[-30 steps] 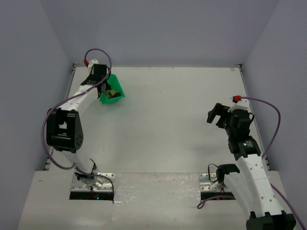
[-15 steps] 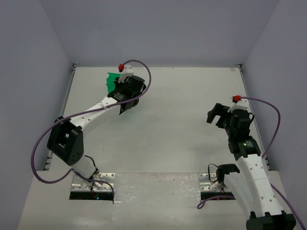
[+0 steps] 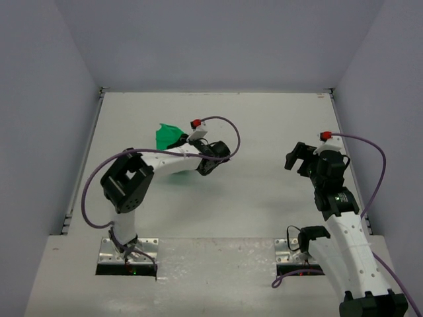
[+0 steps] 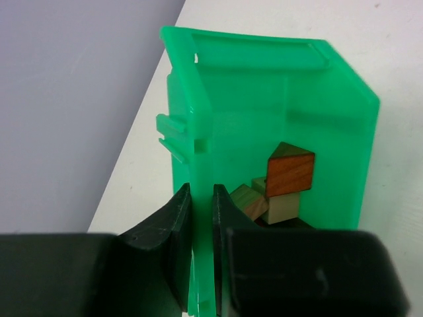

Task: Build the wood block tower

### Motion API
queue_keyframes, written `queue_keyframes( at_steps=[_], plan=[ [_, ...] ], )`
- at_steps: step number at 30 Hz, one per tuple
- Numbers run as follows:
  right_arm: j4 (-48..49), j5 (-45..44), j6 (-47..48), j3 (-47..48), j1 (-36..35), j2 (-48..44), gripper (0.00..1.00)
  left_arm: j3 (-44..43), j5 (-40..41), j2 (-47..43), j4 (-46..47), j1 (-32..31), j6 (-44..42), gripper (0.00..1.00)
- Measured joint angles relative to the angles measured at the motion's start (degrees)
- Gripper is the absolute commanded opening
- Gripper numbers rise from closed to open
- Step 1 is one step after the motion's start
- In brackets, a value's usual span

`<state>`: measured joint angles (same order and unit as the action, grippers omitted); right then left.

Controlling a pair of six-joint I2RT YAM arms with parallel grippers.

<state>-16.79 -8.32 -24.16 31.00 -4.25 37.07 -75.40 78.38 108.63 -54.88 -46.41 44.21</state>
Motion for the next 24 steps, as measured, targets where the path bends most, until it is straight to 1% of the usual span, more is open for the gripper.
queue_keyframes(
  at_steps=[3, 5, 8, 12, 16, 20, 24],
  plan=[
    [0.0, 0.0, 0.0, 0.0, 0.0, 0.2, 0.99, -1.6, 3.7, 5.4, -10.3, -1.9, 9.0, 0.0],
    [0.0, -0.1, 0.0, 0.0, 0.0, 0.4, 0.99, -1.7, 5.2, 6.8, -14.2, -2.8, 12.2, 0.0],
    [0.0, -0.2, 0.0, 0.0, 0.0, 0.9, 0.99, -1.8, 6.3, 7.7, -17.4, -3.9, 14.7, 0.0],
    [0.0, -0.2, 0.0, 0.0, 0.0, 1.7, 0.99, -1.8, 6.0, 7.8, -19.0, -6.6, 15.4, 0.0],
    [0.0, -0.2, 0.0, 0.0, 0.0, 2.3, 0.99, -3.6, 5.2, 9.0, -19.7, -10.1, 12.3, 0.0],
    [0.0, -0.2, 0.1, 0.0, 0.0, 2.5, 0.99, -9.8, 5.7, 14.4, -19.9, -12.4, 2.7, 0.0],
    [0.0, -0.5, 0.2, 0.0, 0.0, 2.5, 0.99, -10.7, 6.2, 17.1, -19.8, -13.2, -6.1, 0.0]
  ],
)
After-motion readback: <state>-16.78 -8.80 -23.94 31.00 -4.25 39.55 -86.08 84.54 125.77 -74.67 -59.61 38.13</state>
